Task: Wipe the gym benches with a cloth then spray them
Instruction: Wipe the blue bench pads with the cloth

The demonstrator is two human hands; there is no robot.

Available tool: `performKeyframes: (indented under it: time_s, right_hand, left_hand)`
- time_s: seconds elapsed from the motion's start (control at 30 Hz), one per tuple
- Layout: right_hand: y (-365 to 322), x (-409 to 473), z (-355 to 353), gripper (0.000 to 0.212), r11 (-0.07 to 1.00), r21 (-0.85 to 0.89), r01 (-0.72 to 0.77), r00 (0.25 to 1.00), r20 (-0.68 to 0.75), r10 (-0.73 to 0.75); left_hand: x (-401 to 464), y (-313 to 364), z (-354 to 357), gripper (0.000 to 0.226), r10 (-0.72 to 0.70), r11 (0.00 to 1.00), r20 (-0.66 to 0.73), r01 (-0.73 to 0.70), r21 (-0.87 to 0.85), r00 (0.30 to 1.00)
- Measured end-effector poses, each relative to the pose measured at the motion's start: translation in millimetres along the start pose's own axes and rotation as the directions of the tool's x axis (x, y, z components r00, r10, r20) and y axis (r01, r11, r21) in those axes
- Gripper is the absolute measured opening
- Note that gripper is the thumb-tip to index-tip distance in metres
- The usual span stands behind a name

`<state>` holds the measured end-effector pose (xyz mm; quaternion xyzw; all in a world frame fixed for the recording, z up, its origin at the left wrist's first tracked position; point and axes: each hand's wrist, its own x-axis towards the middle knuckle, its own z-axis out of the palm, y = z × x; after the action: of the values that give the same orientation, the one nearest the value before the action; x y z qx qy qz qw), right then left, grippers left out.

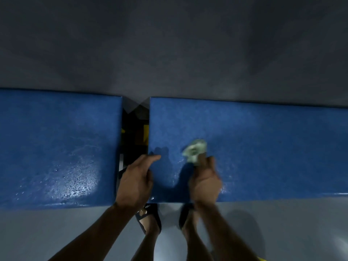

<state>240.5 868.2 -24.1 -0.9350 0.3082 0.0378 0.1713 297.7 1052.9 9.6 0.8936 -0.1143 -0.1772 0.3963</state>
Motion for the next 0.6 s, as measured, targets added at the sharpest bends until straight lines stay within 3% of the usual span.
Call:
performKeyframes:
  time_s: [0.1, 0.23, 0.3, 0.43, 0.53, 0.6]
  right_hand:
    - [-34.2, -34.7, 9.5, 0.043, 0.960, 0.028, 0.279, 0.952, 0.123, -0.280]
    - [11.4, -2.1, -18.4, 0.042, 0.825, -0.018, 0.565, 0.808, 0.214, -0.549]
    - [59.5, 24.1, -38.9, 0.042, 0.852, -0.130, 0.507, 0.852, 0.222, -0.473]
    - [144.8, 48.9, -78.1, 0.043, 0.970, -0.183, 0.157, 0.986, 0.081, -0.144]
    - [143.9, 36.1, -63.9, 0.034, 0.997, -0.075, -0.035, 0.998, -0.052, 0.031]
    - [109.0, 12.1, -33.7, 0.043, 1.000, -0.011, 0.008, 0.995, -0.098, -0.009]
  left_hand:
    - [-1.8, 2.7, 3.0, 0.044, 0.004, 0.999, 0.003, -0.004, 0.039, 1.000]
    - [-6.6, 0.7, 9.1, 0.039, 0.048, 0.998, 0.011, -0.048, 0.033, 0.999]
    - [-10.1, 0.8, 14.9, 0.041, 0.055, 0.998, -0.007, -0.055, 0.021, 0.998]
    - [-16.3, 11.1, 27.3, 0.047, 0.068, 0.997, -0.010, -0.067, 0.043, 0.998]
    - [-21.1, 19.1, 32.9, 0.044, 0.061, 0.997, -0.012, -0.060, 0.054, 0.998]
    - [-25.1, 22.5, 34.6, 0.042, 0.036, 0.999, -0.017, -0.036, 0.034, 0.999]
